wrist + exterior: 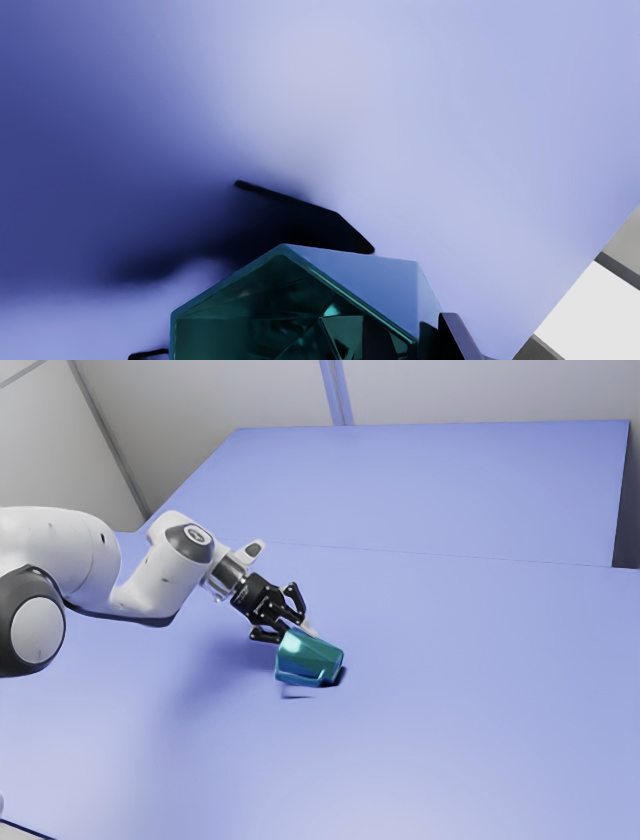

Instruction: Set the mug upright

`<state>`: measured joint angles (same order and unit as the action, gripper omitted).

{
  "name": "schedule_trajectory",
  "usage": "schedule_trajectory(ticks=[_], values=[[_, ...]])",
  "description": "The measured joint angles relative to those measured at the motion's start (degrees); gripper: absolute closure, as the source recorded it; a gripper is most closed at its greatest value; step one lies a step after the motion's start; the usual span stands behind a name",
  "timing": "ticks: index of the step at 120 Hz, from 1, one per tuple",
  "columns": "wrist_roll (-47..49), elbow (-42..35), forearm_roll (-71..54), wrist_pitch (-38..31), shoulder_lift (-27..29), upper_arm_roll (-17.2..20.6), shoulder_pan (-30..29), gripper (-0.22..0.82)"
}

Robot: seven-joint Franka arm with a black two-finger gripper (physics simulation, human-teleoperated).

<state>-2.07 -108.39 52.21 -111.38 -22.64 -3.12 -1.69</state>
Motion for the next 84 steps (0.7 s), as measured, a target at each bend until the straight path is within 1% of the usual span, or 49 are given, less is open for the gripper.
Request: schedule_trajectory(ticks=[14, 32, 43, 58, 84], values=[[0.2, 0.6, -0.1, -0.1, 0.0, 0.6, 0.1, 0.72], [0.6, 0.8, -0.4, -0.5, 0.1, 1.5, 0.2, 0.76], [0.8, 1.1, -2.5, -1.4, 0.7, 2.0, 0.2, 0.77], [1.1, 1.2, -8.5, -3.2, 3.9, 2.9, 1.0, 0.78], [1.8, 1.1, -19.9, -5.3, 8.8, 3.1, 2.3, 0.78]])
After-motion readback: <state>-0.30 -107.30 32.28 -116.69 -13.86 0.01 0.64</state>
